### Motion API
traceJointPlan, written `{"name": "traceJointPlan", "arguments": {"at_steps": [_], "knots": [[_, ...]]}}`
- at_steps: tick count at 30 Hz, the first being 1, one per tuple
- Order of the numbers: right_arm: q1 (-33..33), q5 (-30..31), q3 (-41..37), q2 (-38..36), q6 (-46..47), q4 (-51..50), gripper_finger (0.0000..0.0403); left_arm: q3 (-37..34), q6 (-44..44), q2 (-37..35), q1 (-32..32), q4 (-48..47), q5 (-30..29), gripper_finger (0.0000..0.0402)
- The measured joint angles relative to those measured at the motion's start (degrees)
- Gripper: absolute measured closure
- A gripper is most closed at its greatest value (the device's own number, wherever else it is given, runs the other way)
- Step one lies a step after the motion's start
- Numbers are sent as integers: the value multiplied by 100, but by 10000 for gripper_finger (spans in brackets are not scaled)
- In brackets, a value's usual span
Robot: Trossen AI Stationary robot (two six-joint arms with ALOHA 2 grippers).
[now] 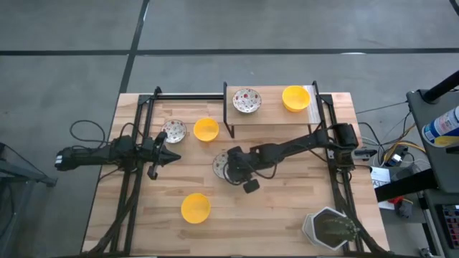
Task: Pick & Place Mini bowls
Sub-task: Stack the right green patterned bowl on the green patterned bowl on the shelf
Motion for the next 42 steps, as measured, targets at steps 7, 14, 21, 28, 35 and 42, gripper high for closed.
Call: {"name": "traceJointPlan", "arguments": {"at_steps": [7, 14, 21, 28, 35, 42], "knots": [[-55, 11, 346, 146, 254, -678, 383, -1, 1, -1, 0, -1, 0, 402], [-26, 160, 691, 269, 627, -1144, 392, -2, 1, 1, 0, 0, 1, 402], [-4, 281, 1210, 251, 997, -1618, 395, -1, 1, 1, 1, -1, 0, 402], [-2, 278, 1322, 245, 975, -1647, 395, 1, 1, 1, 2, -2, 1, 402], [12, 275, 1164, 361, 946, -1593, 394, -1, 1, 1, 1, -2, 0, 402], [20, 299, 1143, 361, 957, -1460, 391, 0, 1, 14, 2, -2, 1, 402]]}}
